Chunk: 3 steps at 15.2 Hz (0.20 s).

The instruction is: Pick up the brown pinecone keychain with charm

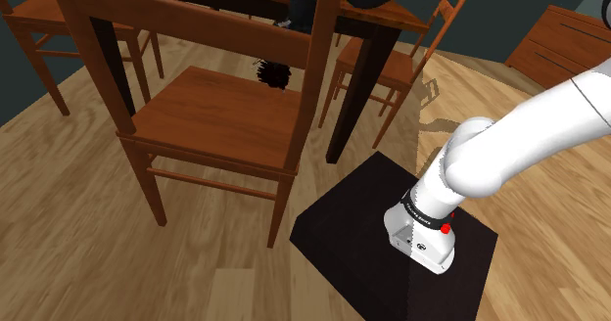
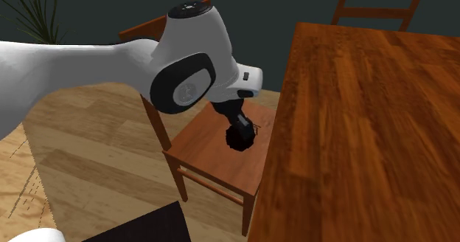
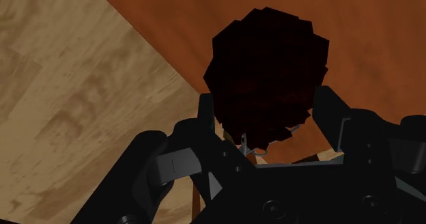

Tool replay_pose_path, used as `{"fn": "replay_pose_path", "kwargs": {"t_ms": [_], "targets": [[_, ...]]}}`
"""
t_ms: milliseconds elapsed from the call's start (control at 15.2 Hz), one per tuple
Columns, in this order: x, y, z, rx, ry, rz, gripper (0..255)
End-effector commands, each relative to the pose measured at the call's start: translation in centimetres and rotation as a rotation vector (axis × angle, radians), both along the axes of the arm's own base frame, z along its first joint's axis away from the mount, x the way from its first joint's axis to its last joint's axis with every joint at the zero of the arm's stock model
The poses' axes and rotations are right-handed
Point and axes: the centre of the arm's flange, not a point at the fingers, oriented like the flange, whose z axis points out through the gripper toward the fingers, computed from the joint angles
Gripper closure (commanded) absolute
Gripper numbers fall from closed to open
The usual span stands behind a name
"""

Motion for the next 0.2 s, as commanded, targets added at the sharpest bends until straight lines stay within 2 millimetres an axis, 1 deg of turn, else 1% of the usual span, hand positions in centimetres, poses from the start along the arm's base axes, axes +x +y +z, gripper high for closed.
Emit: {"fn": "replay_pose_path", "kwargs": {"t_ms": [0,132], "targets": [[-0.07,0.0,1.04,0.0,0.0,0.0,255],[-0.07,-0.01,1.12,0.0,0.0,0.0,255]]}}
